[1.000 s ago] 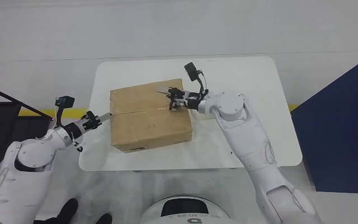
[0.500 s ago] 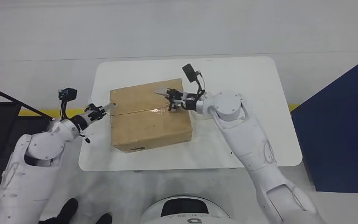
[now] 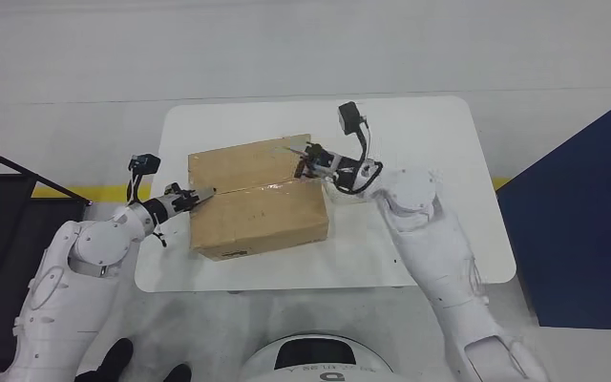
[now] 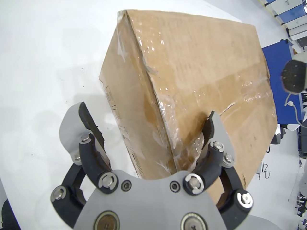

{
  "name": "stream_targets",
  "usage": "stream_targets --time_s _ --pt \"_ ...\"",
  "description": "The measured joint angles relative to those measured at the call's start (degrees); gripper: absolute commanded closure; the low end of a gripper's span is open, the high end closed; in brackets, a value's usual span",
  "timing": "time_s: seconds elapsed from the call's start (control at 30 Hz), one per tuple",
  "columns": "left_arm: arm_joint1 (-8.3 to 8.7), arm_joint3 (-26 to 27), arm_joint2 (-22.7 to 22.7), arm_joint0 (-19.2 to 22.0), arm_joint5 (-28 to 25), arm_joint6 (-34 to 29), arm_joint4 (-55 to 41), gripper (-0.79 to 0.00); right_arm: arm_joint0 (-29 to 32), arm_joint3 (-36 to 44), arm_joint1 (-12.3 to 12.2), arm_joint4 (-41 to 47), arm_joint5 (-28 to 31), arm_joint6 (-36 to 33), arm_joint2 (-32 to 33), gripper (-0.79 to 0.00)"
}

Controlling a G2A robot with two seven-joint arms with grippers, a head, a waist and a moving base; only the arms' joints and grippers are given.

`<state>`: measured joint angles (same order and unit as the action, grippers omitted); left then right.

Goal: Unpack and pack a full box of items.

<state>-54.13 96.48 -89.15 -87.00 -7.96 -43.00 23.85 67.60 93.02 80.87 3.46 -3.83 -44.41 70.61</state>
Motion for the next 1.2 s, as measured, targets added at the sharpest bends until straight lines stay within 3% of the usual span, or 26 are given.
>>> stream_targets --time_s 0.1,0.23,0.4,0.7,0.9,1.03,1.2 --pt "0.02 0.4 -0.2 -0.2 0.2 0.2 0.1 -0.785 3.3 1.6 -0.5 3.5 3.4 2.6 4.1 -0.785" --pt "0.03 0.7 -0.4 -0.6 0.3 0.3 0.3 -0.785 3.9 1.2 -1.1 -5.2 -4.7 9.4 5.4 -0.785" --pt "0.12 0.5 -1.1 -0.7 0.2 0.1 0.3 -0.785 2.0 -0.3 -1.7 -12.1 -13.0 3.3 2.2 -0.785" --pt "0.5 0.2 -5.1 -0.8 -0.2 -0.7 -2.0 -0.785 1.3 -0.8 -2.0 -10.1 -12.4 -1.0 -0.1 -0.785" --pt "0.28 -1.2 -6.1 -0.1 -4.1 -3.0 -13.2 -0.785 1.3 0.0 -2.4 -10.0 -12.0 -3.8 -1.2 -0.785" --pt "0.13 -3.9 -6.1 2.7 -7.2 -6.6 -24.4 -0.785 2.3 1.5 -2.9 -10.6 -12.0 -4.4 -1.2 -0.785" --pt "0.11 -7.0 -5.2 6.5 -8.4 -9.7 -30.4 -0.785 4.1 3.3 -3.4 -11.0 -12.6 -3.7 -0.1 -0.785"
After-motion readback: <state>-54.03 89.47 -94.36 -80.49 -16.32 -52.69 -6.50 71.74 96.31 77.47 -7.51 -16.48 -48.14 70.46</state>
